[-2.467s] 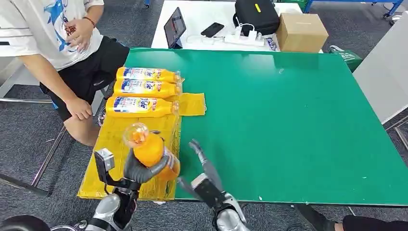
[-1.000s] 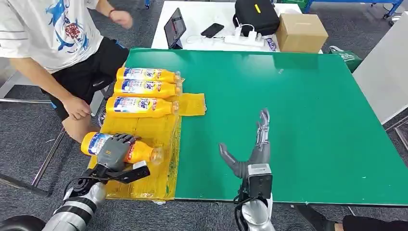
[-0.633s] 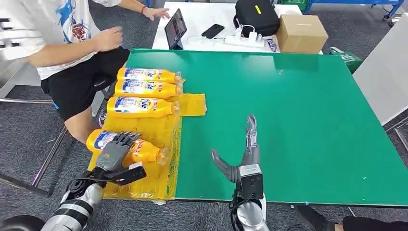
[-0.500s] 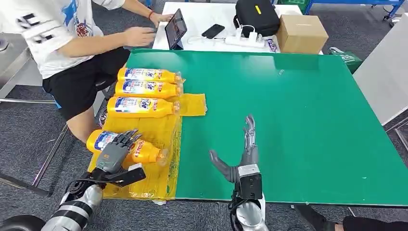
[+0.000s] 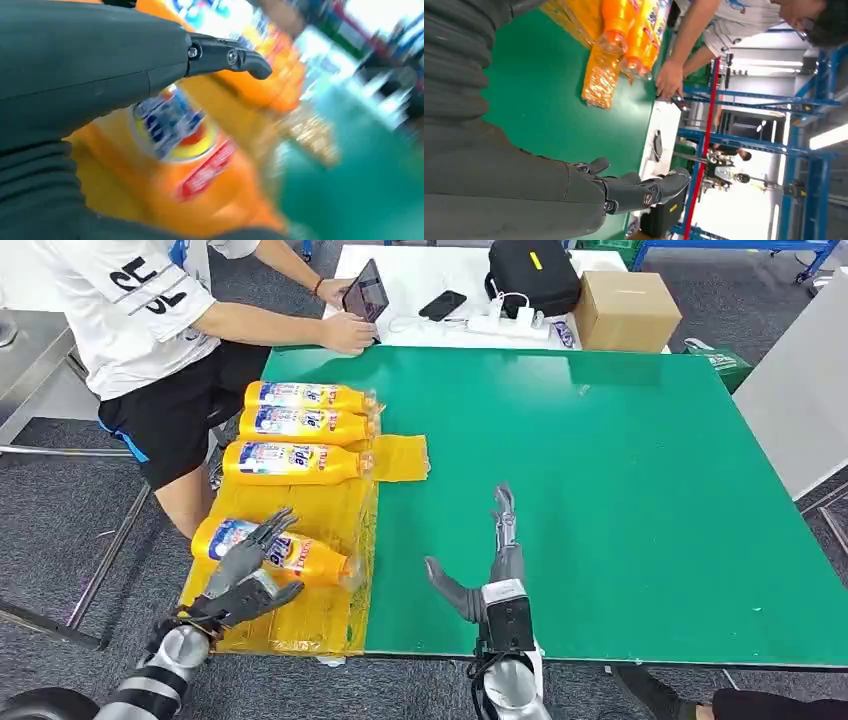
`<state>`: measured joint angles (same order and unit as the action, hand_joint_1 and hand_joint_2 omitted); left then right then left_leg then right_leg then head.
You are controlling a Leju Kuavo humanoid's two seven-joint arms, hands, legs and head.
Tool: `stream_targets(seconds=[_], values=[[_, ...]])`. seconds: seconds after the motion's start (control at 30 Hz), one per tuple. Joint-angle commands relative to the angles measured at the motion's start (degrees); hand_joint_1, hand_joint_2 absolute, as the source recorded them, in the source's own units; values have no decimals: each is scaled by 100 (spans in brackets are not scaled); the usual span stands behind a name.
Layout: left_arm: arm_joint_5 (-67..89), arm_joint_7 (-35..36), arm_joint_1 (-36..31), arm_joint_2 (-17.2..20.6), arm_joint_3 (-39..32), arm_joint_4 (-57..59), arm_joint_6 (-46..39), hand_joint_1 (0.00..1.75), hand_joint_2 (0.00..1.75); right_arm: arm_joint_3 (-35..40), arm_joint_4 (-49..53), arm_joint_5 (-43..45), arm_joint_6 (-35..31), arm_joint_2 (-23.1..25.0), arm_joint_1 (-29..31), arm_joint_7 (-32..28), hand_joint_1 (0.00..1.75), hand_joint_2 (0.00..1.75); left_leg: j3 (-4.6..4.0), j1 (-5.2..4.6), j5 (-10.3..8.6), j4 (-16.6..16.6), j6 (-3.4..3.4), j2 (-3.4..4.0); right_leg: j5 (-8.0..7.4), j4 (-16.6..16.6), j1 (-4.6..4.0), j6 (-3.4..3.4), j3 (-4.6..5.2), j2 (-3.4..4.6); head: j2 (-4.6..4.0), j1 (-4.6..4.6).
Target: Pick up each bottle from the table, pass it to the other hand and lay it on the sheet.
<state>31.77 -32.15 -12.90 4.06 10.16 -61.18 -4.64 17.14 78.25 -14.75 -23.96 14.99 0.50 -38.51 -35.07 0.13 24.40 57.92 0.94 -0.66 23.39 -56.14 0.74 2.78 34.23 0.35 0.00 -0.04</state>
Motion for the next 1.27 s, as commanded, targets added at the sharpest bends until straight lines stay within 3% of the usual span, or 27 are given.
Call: stream_targets(seconds=[0.03,0.27,0.43,0.47,0.57,0.6,1.0,1.07,1.13,1.27], values=[[-1490,-584,54,-1552,-1279,-1660,-2055,0,0,374,-633,-308,-198,21,249,304,0,175,-7,13,13,20,0,-11,11,-4,-15,-6,-9,-21,0,-2],[-1596,-636,49,-1489,-1287,-1549,-2074,0,0,392,-694,-301,-235,3,278,287,0,175,12,8,10,-1,-8,14,2,7,-11,-10,-13,2,0,-4],[-2346,-785,-51,-1494,-1156,-2169,-3182,0,0,586,-1008,-465,-196,-32,362,405,0,175,-6,15,7,5,-3,13,-2,4,-19,-5,3,1,0,-2],[-2448,-785,-74,-1518,-1196,-2387,-3536,0,0,600,-1078,-477,-224,-22,369,407,0,175,0,17,10,6,-4,17,0,5,-20,-6,-2,3,0,0],[-2232,-785,-105,-1861,-1764,-2805,-3536,0,0,630,-1212,-510,-299,-11,380,409,0,175,3,20,15,11,-5,20,4,2,-24,-8,-6,2,0,-2],[-2393,-785,-84,-1812,-1672,-2761,-3536,0,175,616,-1189,-528,-400,-8,350,360,0,175,-10,16,6,6,-3,14,-1,4,-19,-4,7,0,0,0],[-2725,-785,-1,-1713,-1456,-2599,-3443,0,175,581,-1029,-528,-588,-23,236,229,0,175,10,11,10,-2,-6,14,4,9,-15,-8,-11,0,0,-2],[-3279,-785,238,-1828,-1361,-2151,-2570,0,175,426,-395,-318,-1103,-7,-72,-149,0,175,7,11,9,-2,-5,12,3,8,-14,-7,-8,-2,0,-2],[-3572,-563,751,-1956,-1046,-2181,-1920,0,175,265,362,-223,-1494,-26,-422,-149,0,175,17,5,9,-9,-3,1,8,13,-9,-5,-18,-12,0,-2],[-3496,-377,1988,-2037,-303,-2693,-1321,0,175,-262,1528,-595,-1604,106,-1102,-149,0,175,23,-1,22,-8,1,5,18,14,-2,-1,-24,-7,0,-2]])
